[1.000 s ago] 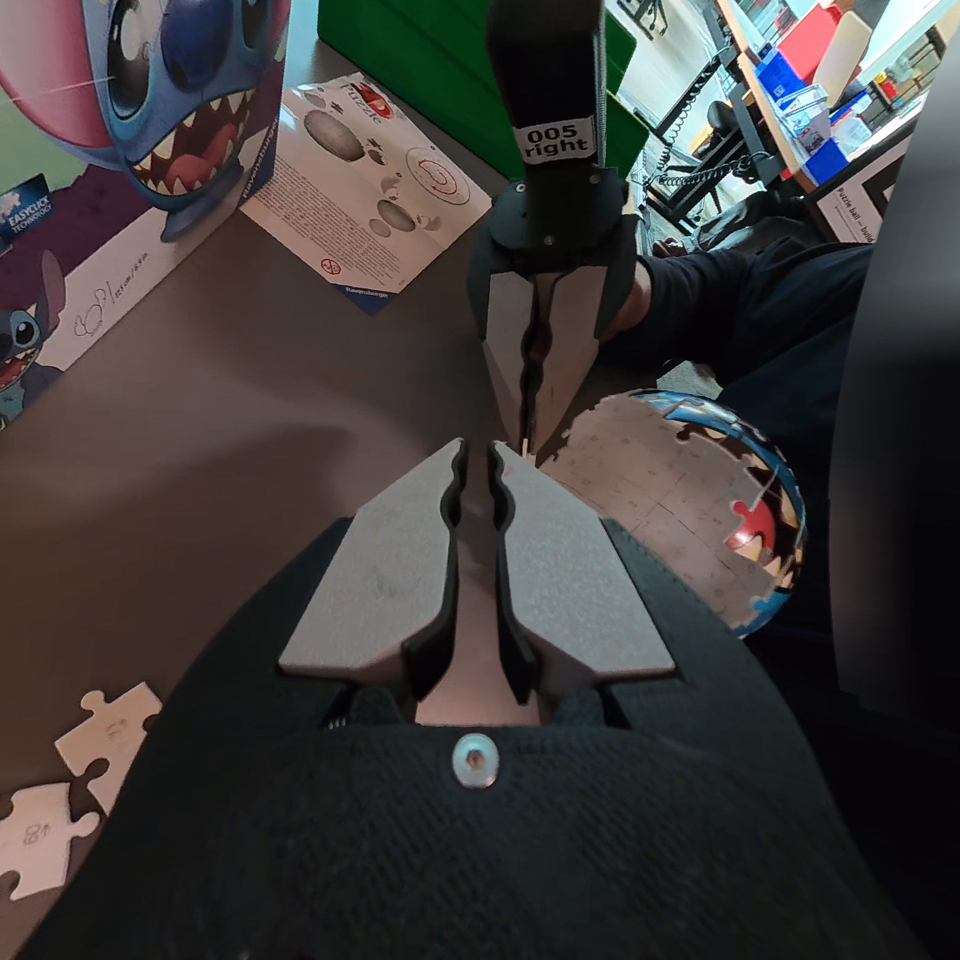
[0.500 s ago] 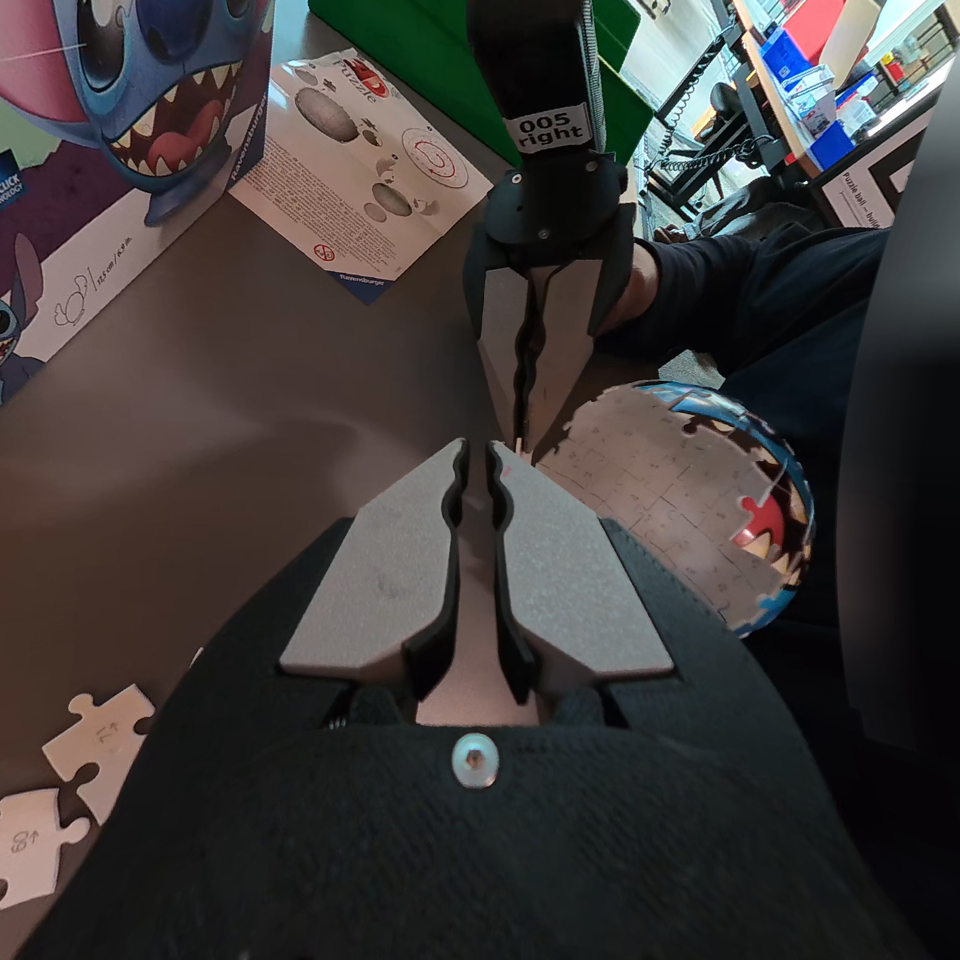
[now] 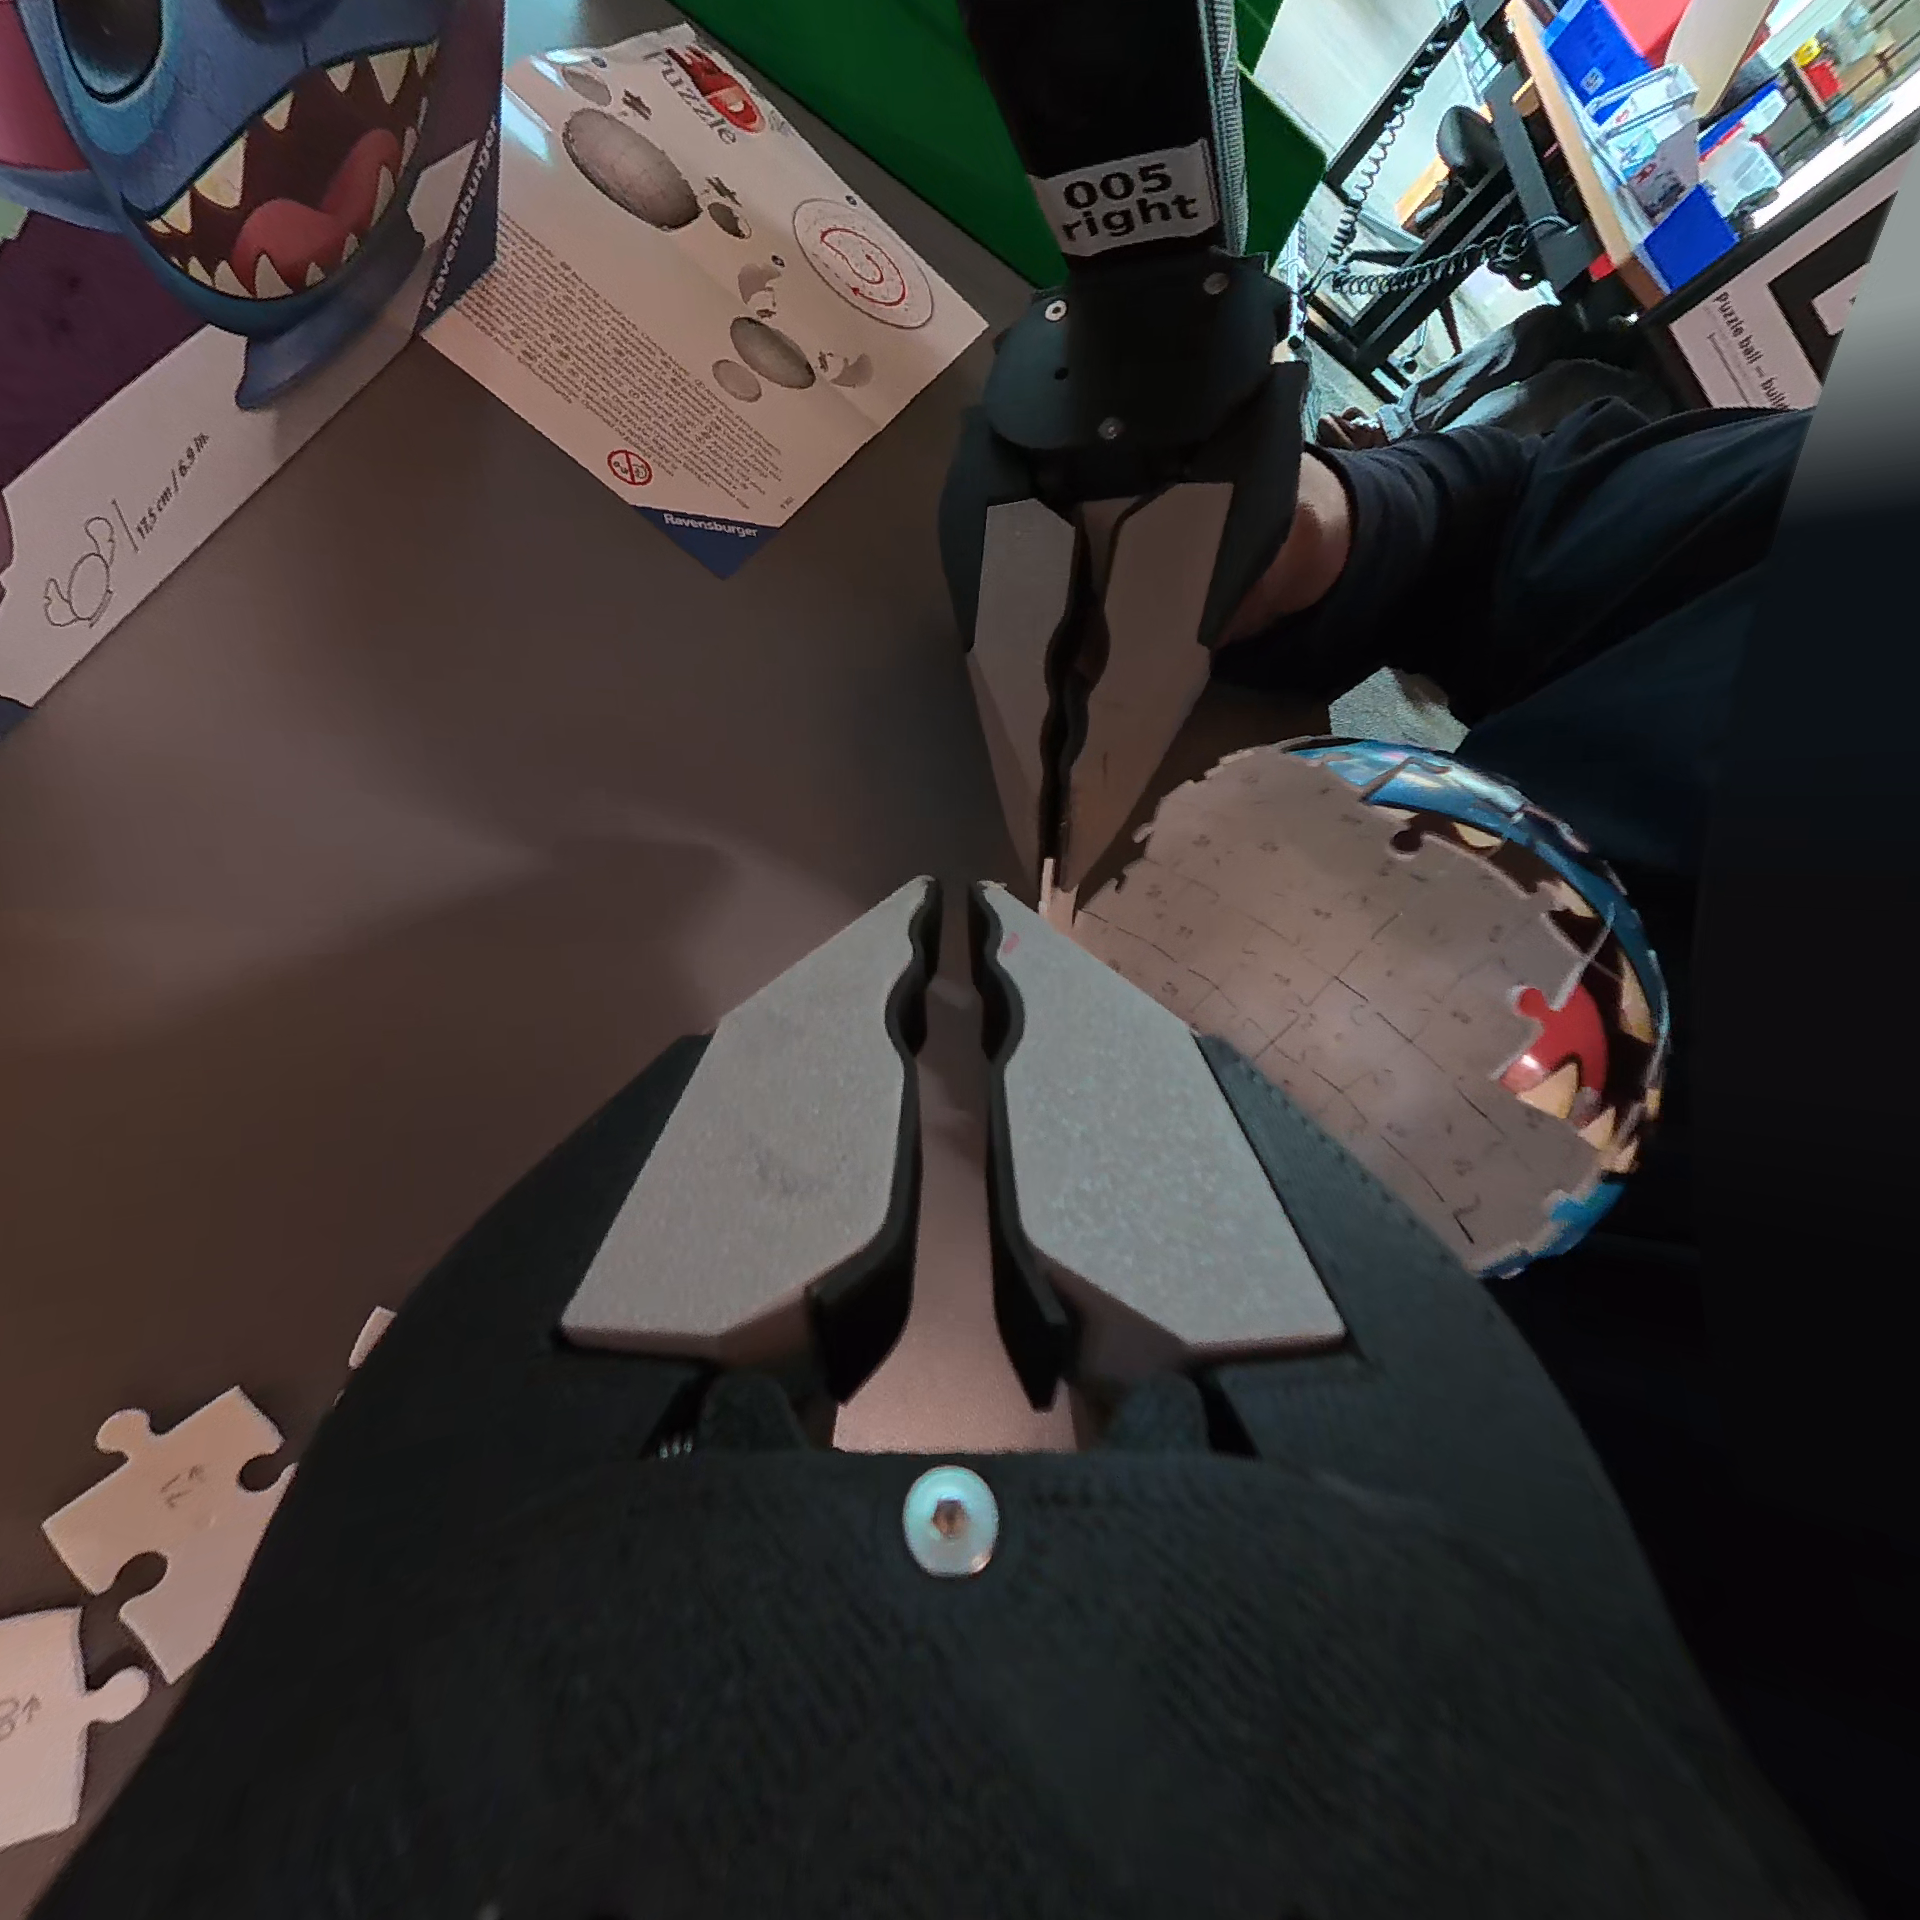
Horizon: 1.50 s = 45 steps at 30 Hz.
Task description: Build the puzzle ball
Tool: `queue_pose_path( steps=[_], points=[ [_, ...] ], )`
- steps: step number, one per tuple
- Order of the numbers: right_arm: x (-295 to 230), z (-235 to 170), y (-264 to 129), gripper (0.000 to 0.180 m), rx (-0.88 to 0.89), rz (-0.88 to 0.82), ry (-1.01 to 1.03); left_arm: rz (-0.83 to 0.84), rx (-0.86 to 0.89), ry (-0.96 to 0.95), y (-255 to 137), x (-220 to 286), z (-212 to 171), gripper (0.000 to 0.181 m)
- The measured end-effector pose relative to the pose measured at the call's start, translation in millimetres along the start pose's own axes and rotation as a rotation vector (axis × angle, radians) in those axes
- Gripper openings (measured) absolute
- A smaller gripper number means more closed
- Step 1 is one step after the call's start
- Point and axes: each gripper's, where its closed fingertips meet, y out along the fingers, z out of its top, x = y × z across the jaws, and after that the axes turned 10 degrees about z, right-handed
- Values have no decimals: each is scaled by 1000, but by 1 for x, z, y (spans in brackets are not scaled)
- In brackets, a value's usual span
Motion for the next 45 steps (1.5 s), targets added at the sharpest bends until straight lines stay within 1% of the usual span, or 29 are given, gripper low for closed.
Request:
queue_pose_path(
  steps=[7, 14, 30, 45],
  points=[
    [-2, -1, 1, 0, -5, 3, -3, -32, -35, 27, 0, 8, -6, 3],
    [-1, -2, 1, 0, -5, -2, -1, -25, -60, 49, 1, 10, -10, 3],
    [-1, 0, 0, 0, 12, -16, 0, -18, -57, 48, 0, 8, -9, 2],
    [-1, 15, -8, 0, 126, -2, 12, -26, -48, 37, 2, 8, -8, 1]
  ],
)
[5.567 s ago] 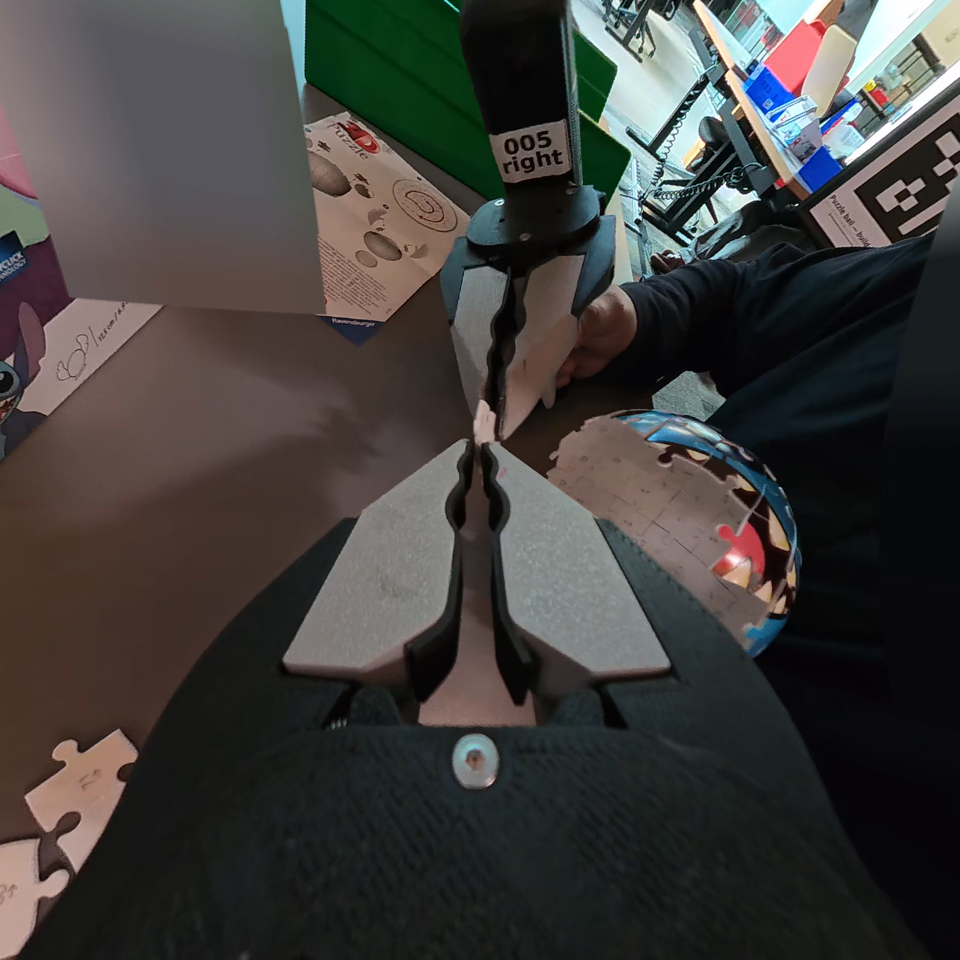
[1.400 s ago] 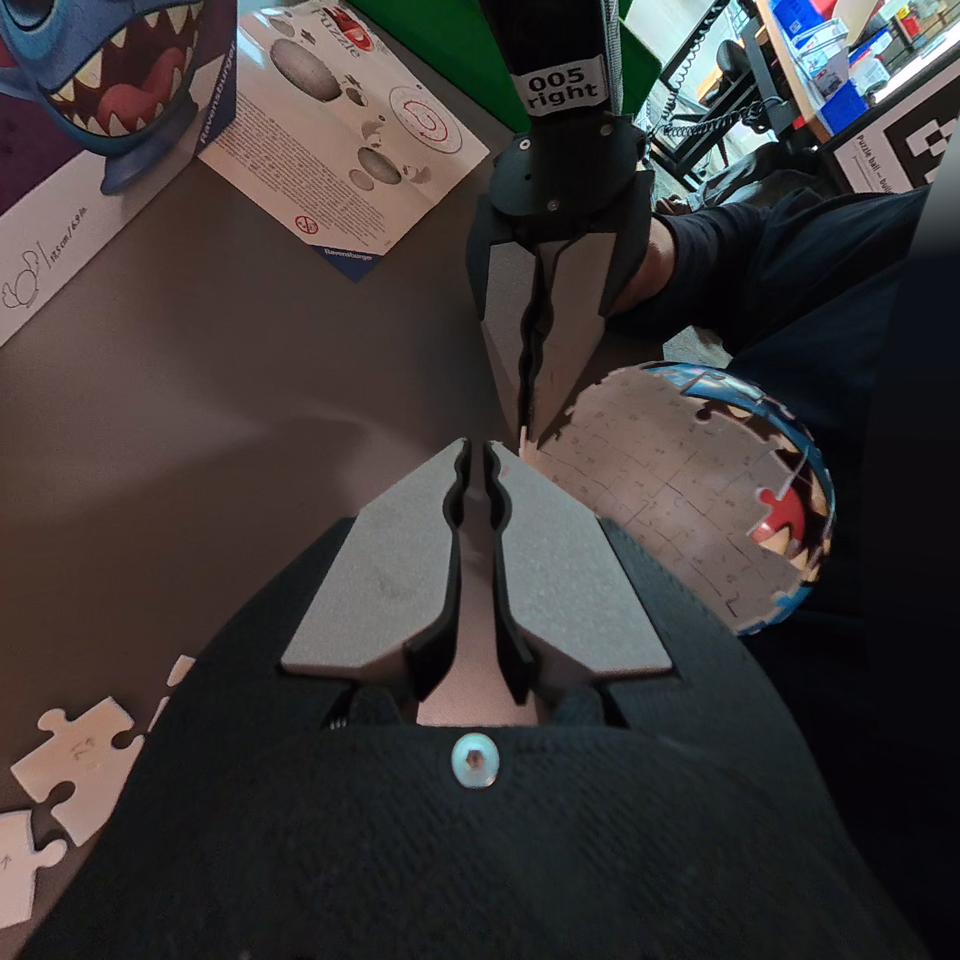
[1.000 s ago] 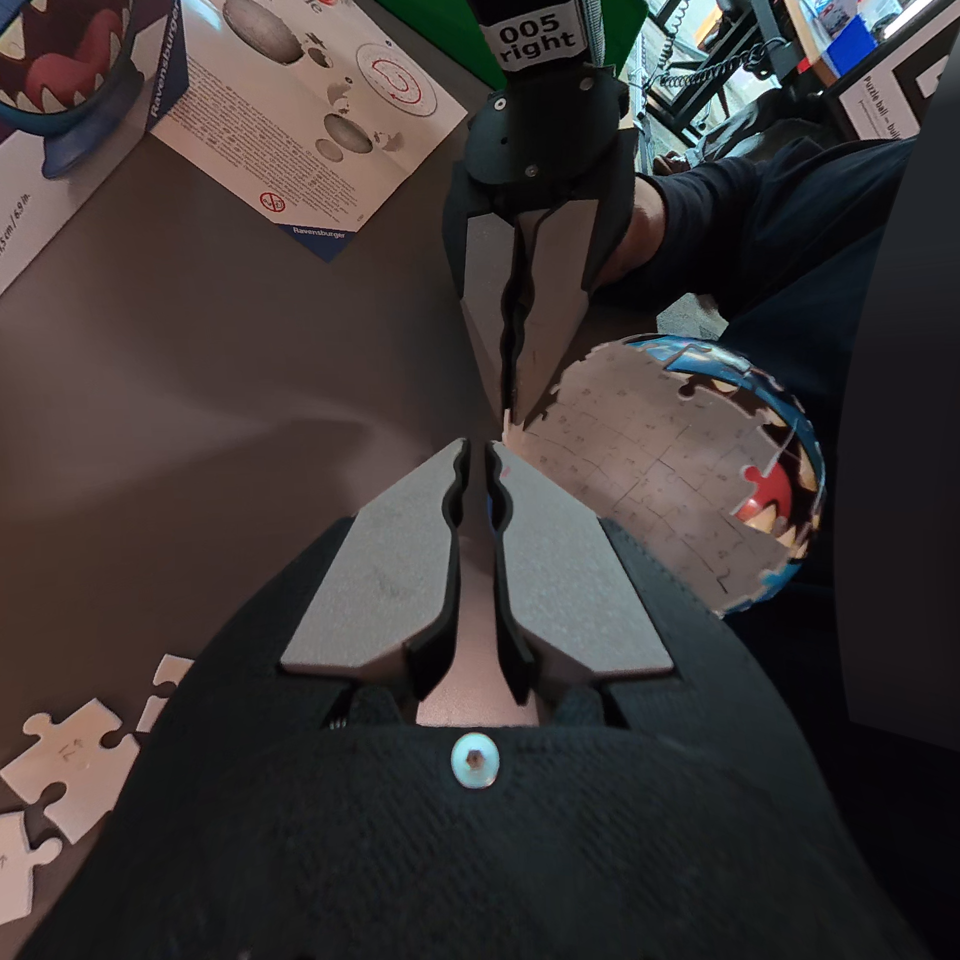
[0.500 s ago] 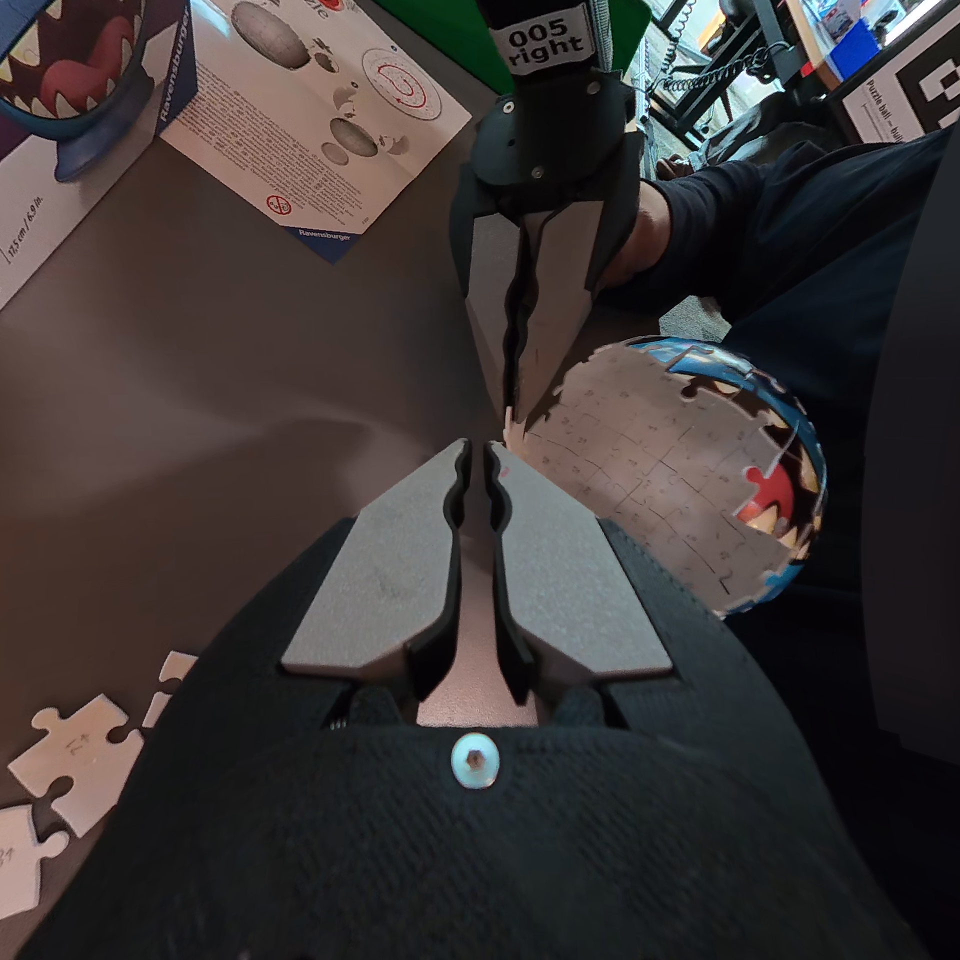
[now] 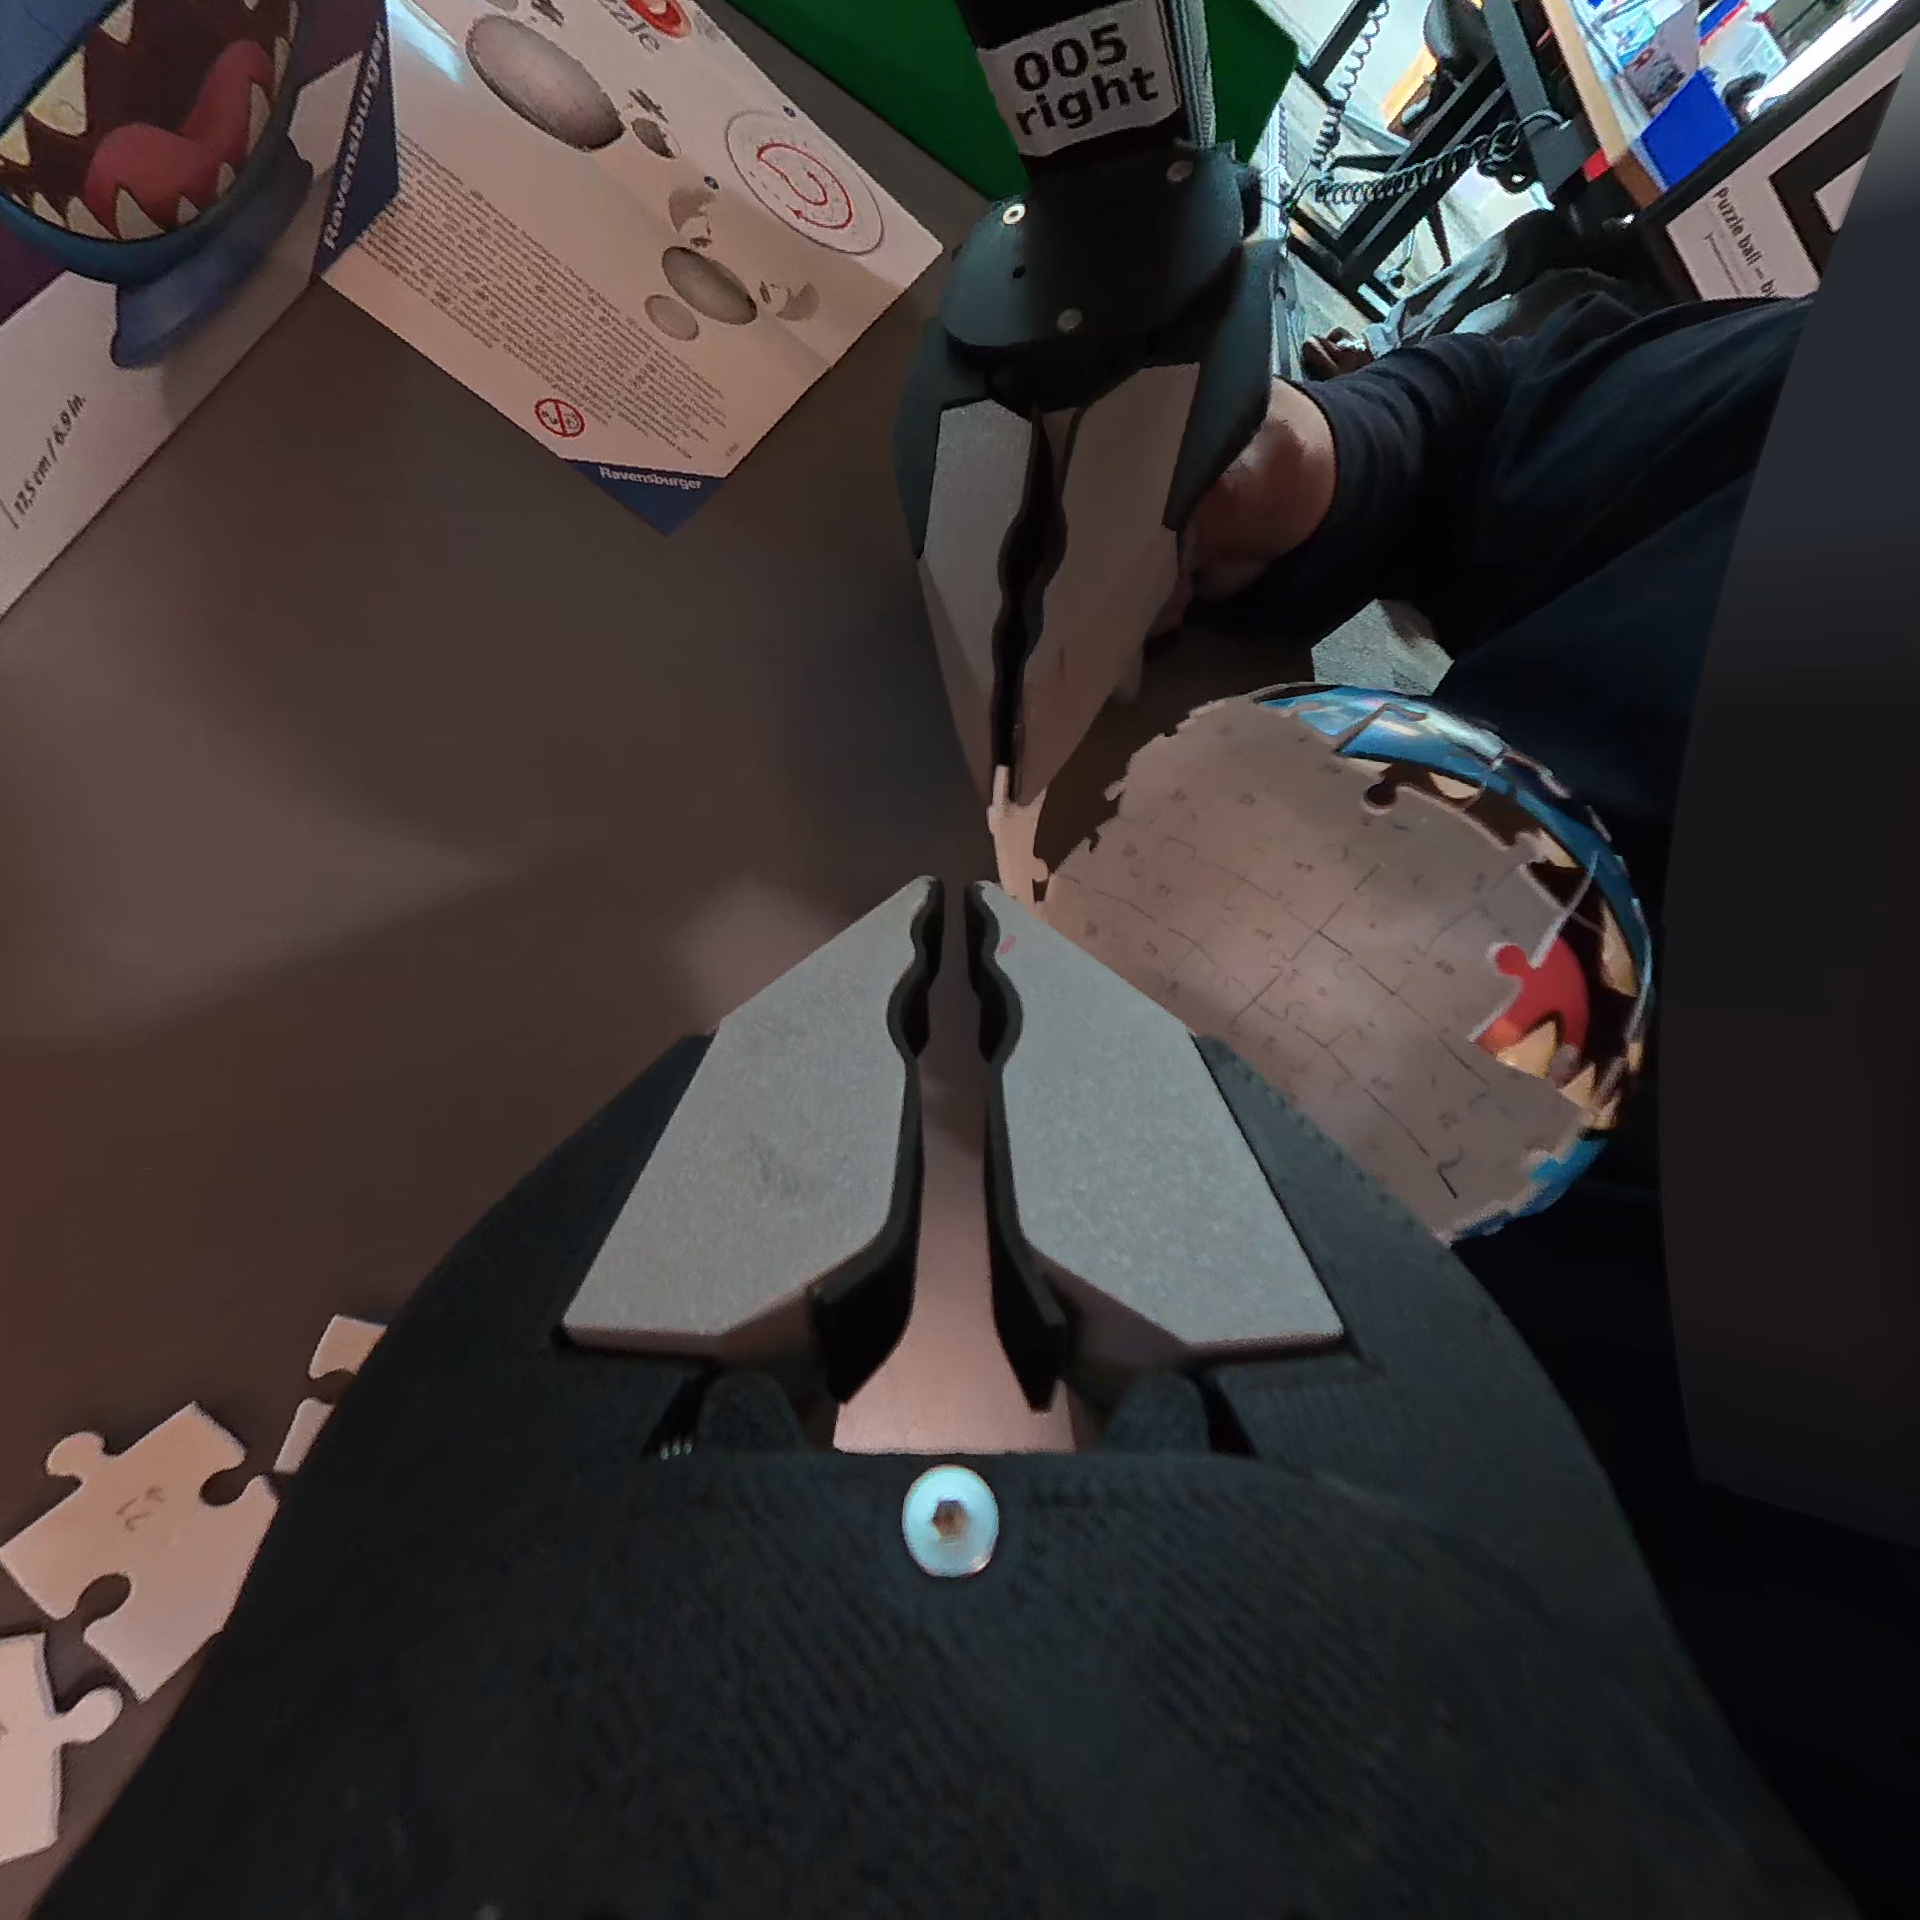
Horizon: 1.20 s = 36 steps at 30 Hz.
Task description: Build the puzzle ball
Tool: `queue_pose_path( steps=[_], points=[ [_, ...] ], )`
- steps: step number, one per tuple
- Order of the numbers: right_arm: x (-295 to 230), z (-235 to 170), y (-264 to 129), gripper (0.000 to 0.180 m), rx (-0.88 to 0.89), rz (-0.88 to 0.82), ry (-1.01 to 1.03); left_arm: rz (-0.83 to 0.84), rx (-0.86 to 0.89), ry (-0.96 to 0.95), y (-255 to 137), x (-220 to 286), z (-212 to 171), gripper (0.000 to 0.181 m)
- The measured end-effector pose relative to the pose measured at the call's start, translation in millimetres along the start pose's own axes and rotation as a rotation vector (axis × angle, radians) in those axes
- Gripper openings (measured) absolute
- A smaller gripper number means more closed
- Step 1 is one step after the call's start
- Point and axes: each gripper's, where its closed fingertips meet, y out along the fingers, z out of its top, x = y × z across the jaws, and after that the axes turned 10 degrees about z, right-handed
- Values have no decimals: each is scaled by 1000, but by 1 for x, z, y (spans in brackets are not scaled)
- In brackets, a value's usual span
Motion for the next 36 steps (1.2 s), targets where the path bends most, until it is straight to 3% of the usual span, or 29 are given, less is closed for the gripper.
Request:
queue_pose_path(
  steps=[15, 36],
  points=[
    [-5, 20, -6, 0, 123, 40, 4, -34, 32, -10, 4, 10, 8, 2],
    [1, 18, -7, 0, 125, 29, 15, -30, 19, -28, 7, 2, 3, 5]
  ],
)
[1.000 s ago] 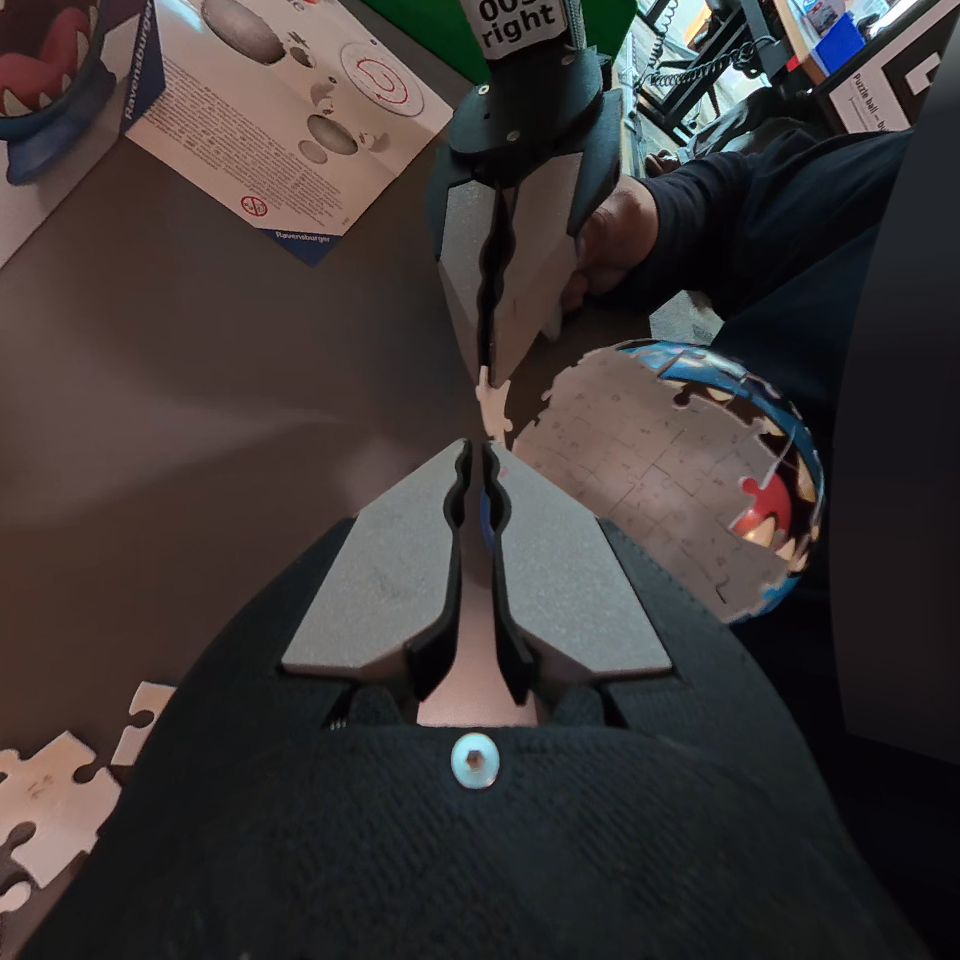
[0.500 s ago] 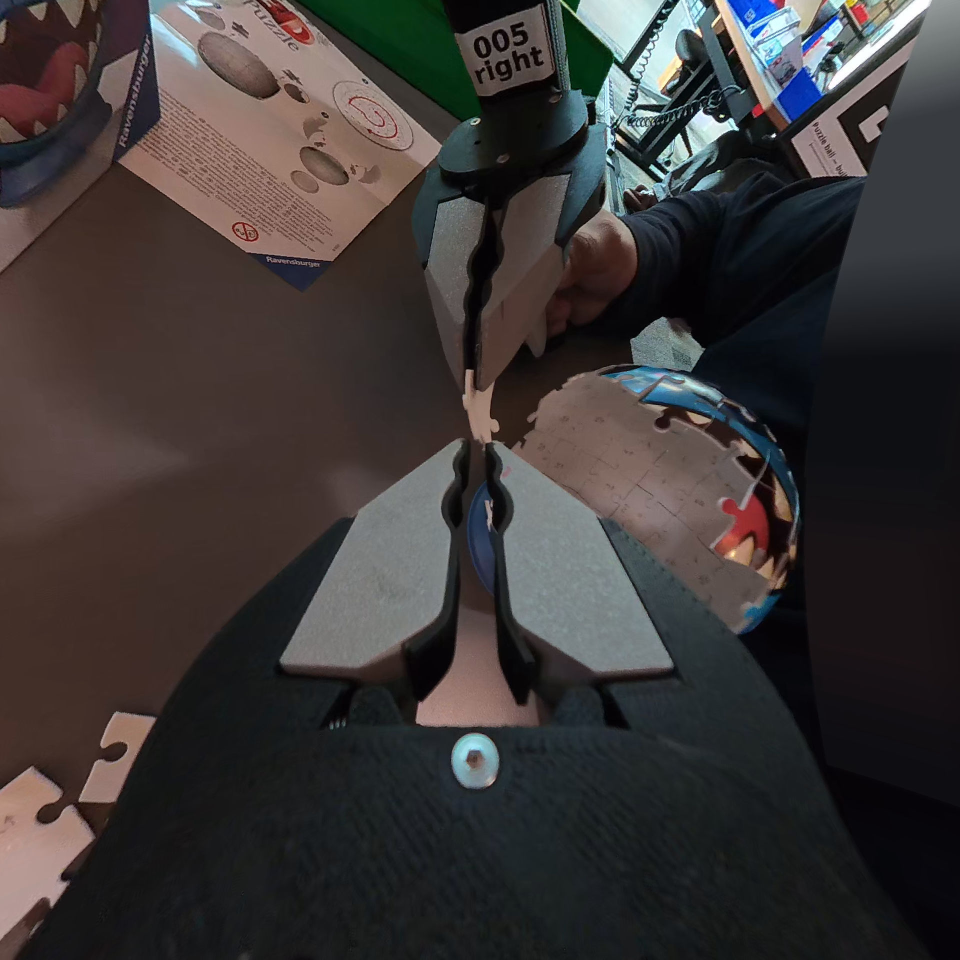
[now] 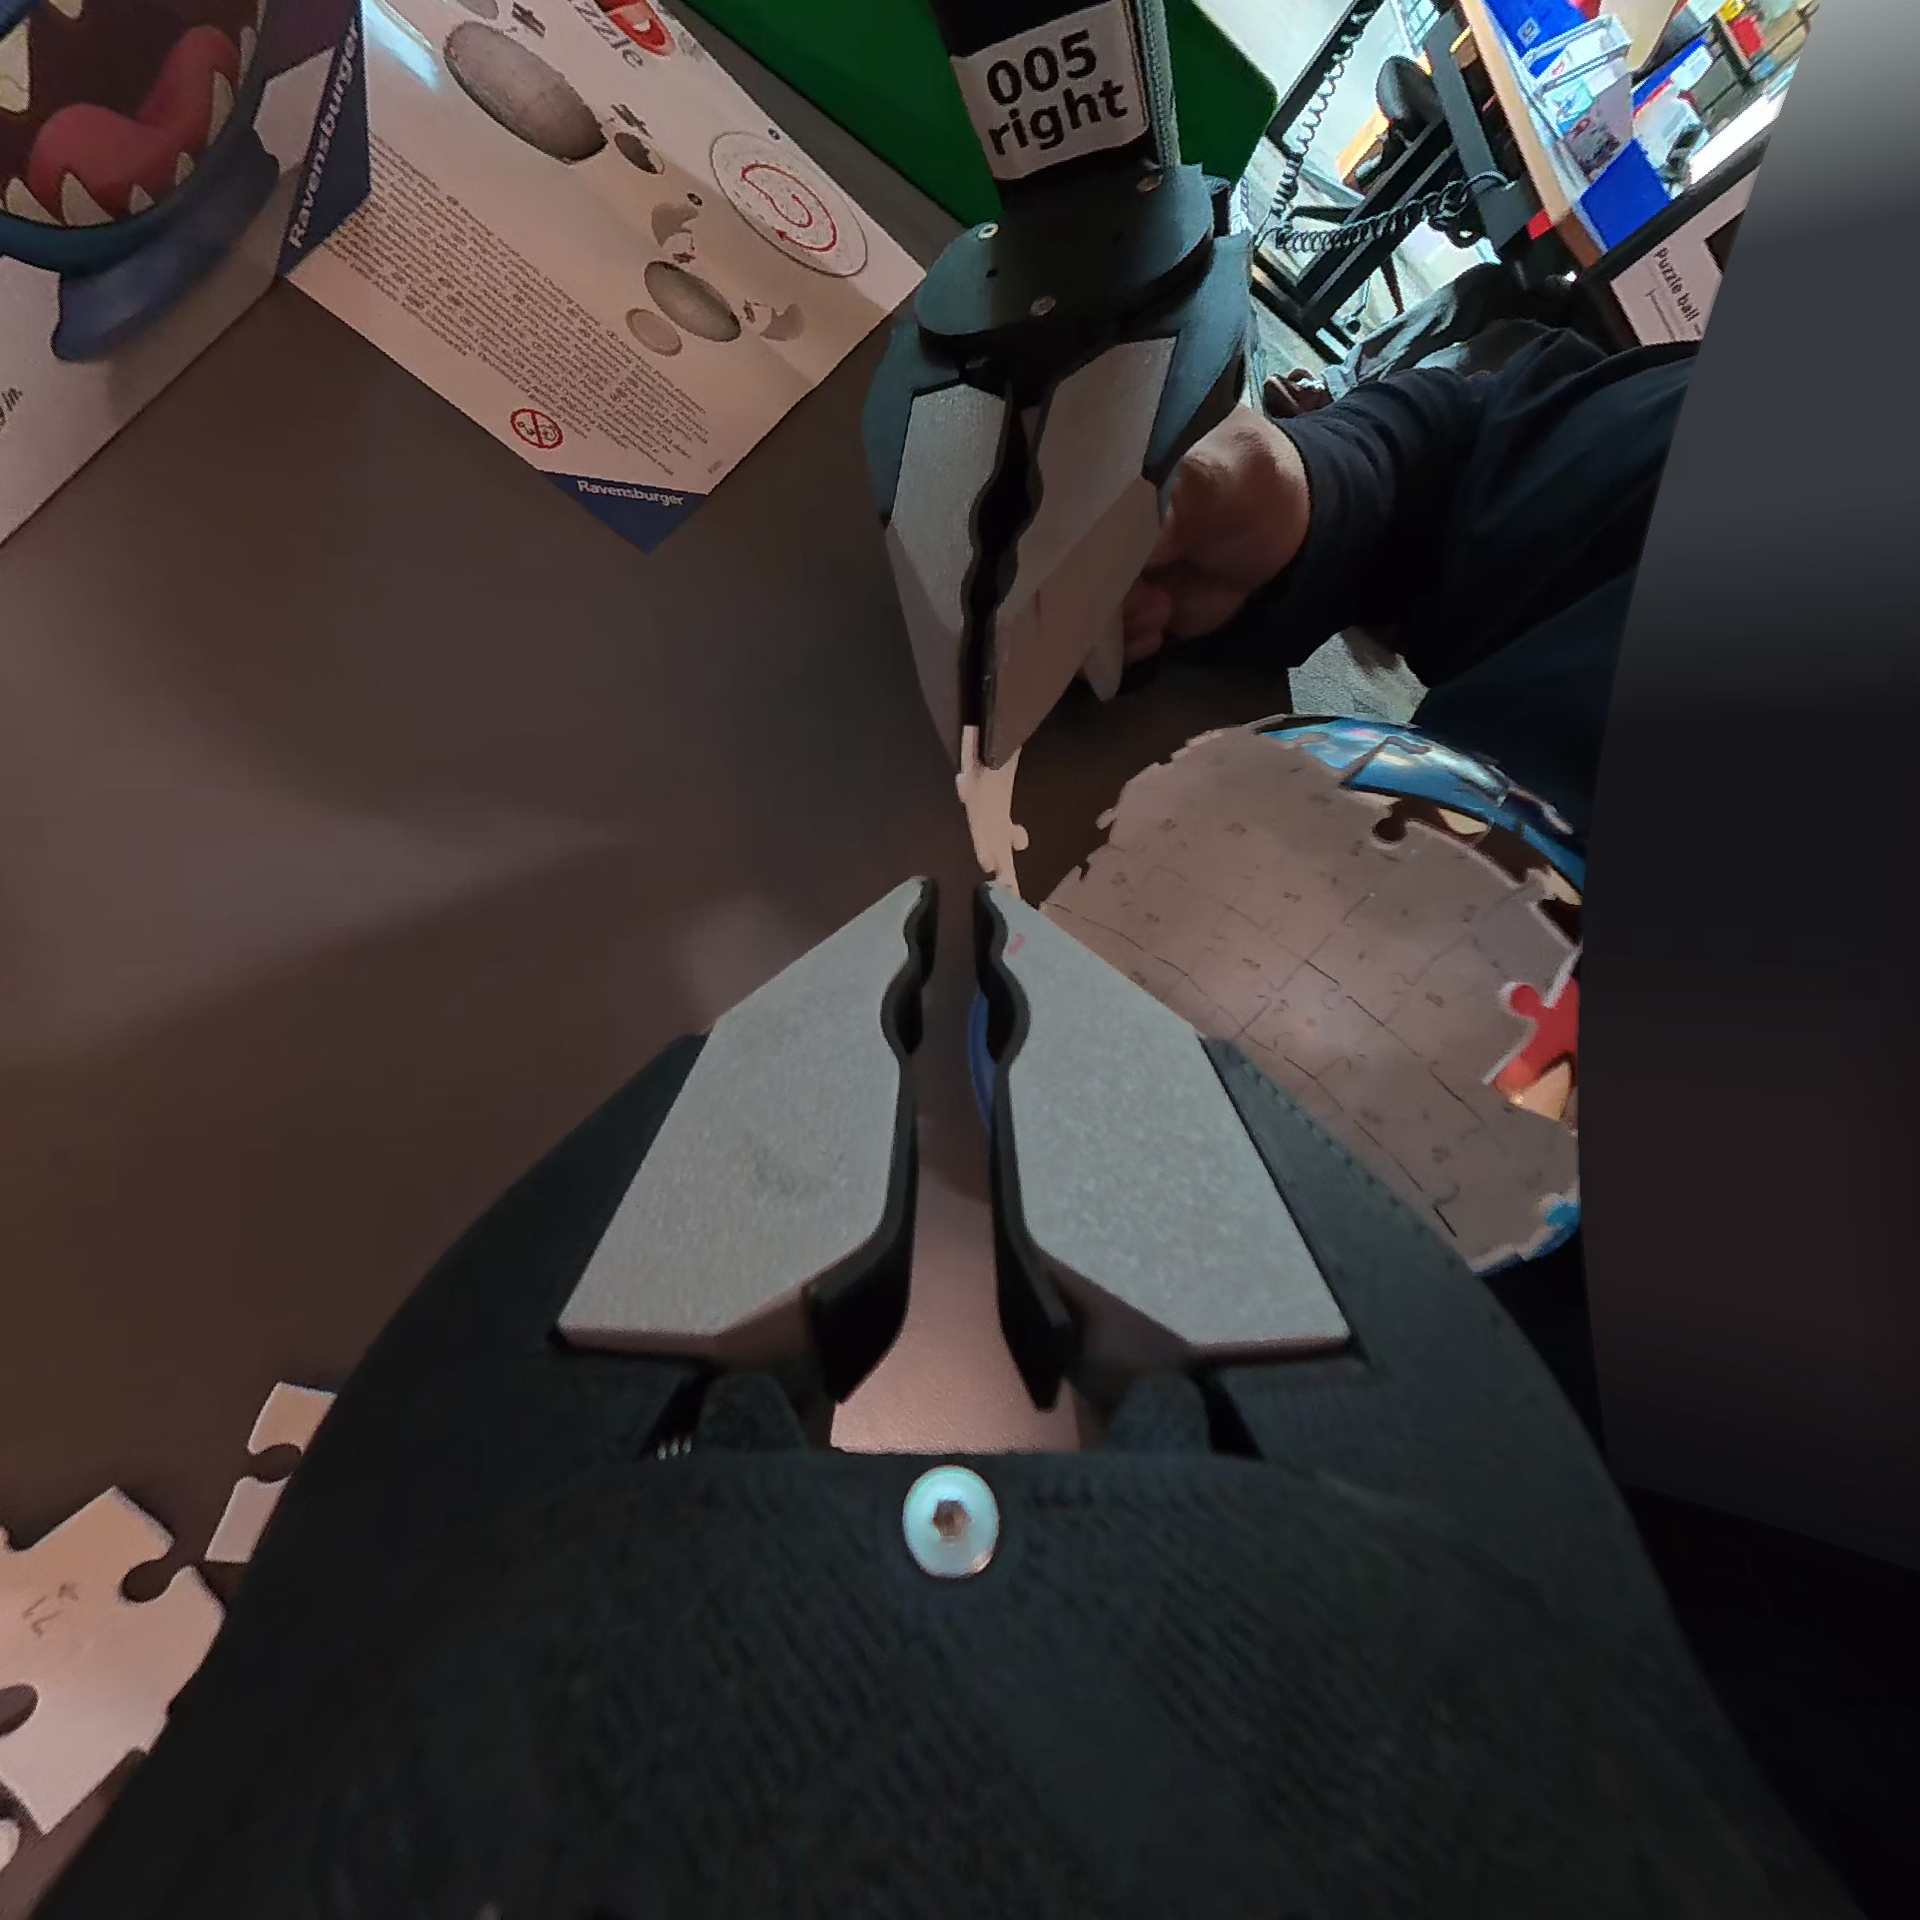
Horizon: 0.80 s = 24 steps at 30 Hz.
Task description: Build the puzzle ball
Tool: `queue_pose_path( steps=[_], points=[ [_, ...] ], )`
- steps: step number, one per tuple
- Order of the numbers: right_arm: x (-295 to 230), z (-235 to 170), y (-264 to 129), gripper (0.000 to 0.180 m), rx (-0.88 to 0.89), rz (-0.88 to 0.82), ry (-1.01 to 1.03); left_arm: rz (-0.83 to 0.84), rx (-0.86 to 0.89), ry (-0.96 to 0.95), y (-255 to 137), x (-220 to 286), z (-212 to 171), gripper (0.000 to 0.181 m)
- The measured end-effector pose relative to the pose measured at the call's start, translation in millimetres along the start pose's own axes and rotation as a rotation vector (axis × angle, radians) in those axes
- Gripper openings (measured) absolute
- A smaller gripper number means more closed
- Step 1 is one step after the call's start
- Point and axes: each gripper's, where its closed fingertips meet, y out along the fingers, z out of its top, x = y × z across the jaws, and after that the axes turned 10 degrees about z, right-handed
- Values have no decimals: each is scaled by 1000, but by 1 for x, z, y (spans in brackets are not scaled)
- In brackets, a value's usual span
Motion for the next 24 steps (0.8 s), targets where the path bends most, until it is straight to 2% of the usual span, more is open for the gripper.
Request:
queue_pose_path(
  steps=[24],
  points=[
    [-3, 3, 6, 0, -31, 3, -86, -25, -6, 43, 7, 14, -1, 1]
  ],
)
